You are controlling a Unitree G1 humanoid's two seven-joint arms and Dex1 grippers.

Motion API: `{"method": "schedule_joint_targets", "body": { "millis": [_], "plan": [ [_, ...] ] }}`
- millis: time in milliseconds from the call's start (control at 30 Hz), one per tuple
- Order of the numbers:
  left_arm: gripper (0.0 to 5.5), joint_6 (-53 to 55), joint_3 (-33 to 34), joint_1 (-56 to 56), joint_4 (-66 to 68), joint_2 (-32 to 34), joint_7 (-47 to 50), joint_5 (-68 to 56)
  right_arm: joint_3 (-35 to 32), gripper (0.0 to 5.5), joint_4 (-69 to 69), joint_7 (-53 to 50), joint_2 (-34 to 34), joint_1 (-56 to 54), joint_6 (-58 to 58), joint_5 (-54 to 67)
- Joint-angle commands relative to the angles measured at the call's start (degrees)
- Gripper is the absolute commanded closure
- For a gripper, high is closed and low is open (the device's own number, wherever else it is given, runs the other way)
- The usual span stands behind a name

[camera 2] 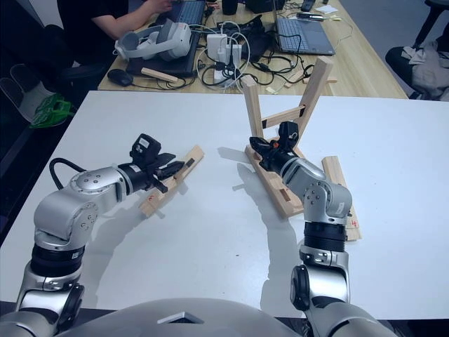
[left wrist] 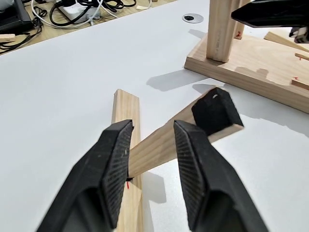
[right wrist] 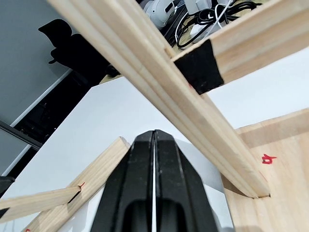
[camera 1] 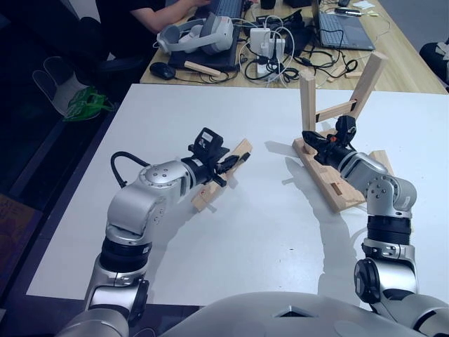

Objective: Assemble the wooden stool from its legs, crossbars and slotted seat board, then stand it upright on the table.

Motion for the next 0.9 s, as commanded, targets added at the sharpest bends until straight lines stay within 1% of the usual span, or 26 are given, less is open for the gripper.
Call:
{"method": "schedule_joint_targets", "body": {
  "millis": [33, 233, 367, 467, 533, 567, 700, 733, 767, 833, 900],
  "plan": [
    [3.90, 1.88, -1.90, -1.32, -1.59, -0.39, 0.04, -0.19, -0.06, 5.50, -0.87, -0.63, 0.14, 0.29, 0.40, 0.35],
    [3.90, 1.79, -5.14, -2.16, -3.59, 1.96, -2.35, -0.11, -0.30, 5.50, -1.20, -1.04, 0.48, 0.37, 0.36, 0.51],
    [3.90, 1.16, -7.25, -2.44, -0.93, 5.69, -1.02, 4.49, -0.52, 5.50, -1.26, -1.28, 0.63, 0.37, 0.45, 0.61],
    [3.50, 0.06, -8.91, -2.41, 1.73, 8.70, -0.90, 8.01, -0.56, 5.50, -1.03, -1.37, 0.78, 0.21, 0.29, 0.57],
    [3.22, 0.07, -9.10, -2.53, 2.79, 8.94, -1.15, 8.84, -0.54, 5.50, -0.98, -1.48, 0.84, 0.17, 0.03, 0.54],
    [3.06, 0.39, -9.00, -2.96, 3.67, 8.14, -1.03, 8.95, -0.56, 5.50, -1.00, -1.56, 0.88, 0.20, -0.08, 0.53],
    [2.39, 2.99, -8.02, -8.04, 8.05, 1.50, -1.03, 7.00, -0.62, 5.50, -1.05, -1.80, 1.03, 0.31, -0.39, 0.48],
    [2.35, 3.03, -8.39, -10.41, 10.28, -0.31, -1.44, 6.73, -0.66, 5.50, -1.07, -1.89, 1.07, 0.34, -0.44, 0.47],
    [2.13, 2.60, -9.02, -12.68, 12.91, -1.77, -2.00, 6.70, -0.79, 5.50, -1.19, -2.03, 1.11, 0.50, -0.53, 0.47],
    [1.89, -0.50, -11.35, -17.82, 21.87, -3.98, -3.88, 8.03, -1.06, 5.50, -1.39, -2.40, 1.31, 0.84, -0.89, 0.41],
    [1.65, -5.05, -14.14, -21.31, 30.78, -4.34, -6.05, 10.56, -1.13, 5.50, -1.31, -2.64, 1.65, 0.90, -1.40, 0.27]
  ]
}}
